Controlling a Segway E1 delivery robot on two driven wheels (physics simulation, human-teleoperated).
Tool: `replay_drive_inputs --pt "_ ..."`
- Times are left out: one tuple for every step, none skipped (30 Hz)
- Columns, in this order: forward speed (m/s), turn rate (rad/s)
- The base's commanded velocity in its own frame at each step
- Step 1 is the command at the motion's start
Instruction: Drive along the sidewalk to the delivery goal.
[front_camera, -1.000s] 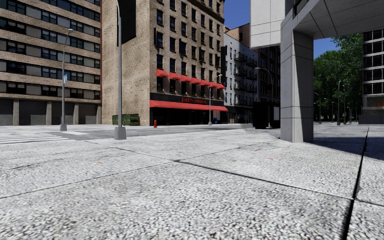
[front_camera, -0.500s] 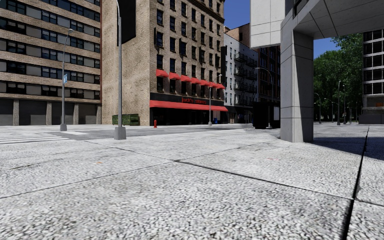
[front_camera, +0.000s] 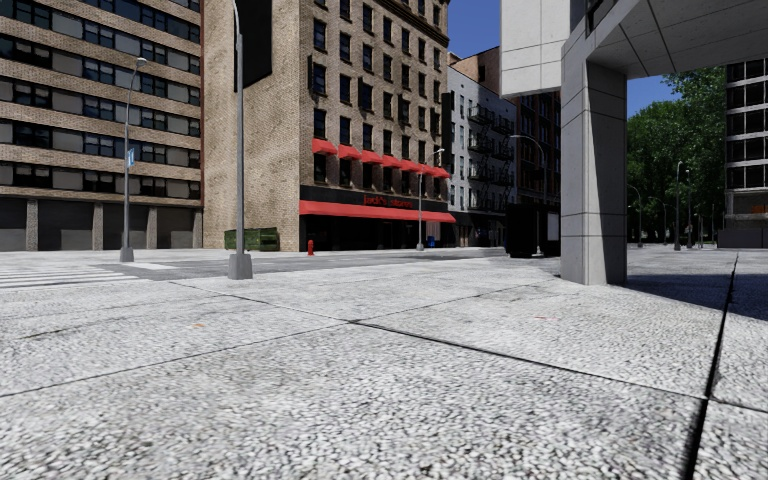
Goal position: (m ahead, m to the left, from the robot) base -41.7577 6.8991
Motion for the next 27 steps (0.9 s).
replay_drive_inputs --pt "0.0 0.09" --pt "0.0 0.09" --pt "0.0 0.17" --pt "0.0 0.23" --pt "0.0 0.28" --pt "0.0 0.28" --pt "0.0 0.33" --pt "0.0 0.36" --pt "0.0 0.37" --pt "0.0 0.37" --pt "0.0 0.37" --pt "0.0 0.37" --pt "0.0 0.37" --pt "0.0 0.38" --pt "0.0 0.38" --pt "0.0 0.38" --pt "0.0 0.38" --pt "0.0 0.38" --pt "0.0 0.39" --pt "0.0 0.39" --pt "0.0 0.39" --pt "0.0 0.39" --pt "0.0 0.39" --pt "0.0 0.39" --pt "0.0 0.39" --pt "0.0 0.39" --pt "0.0 0.39"
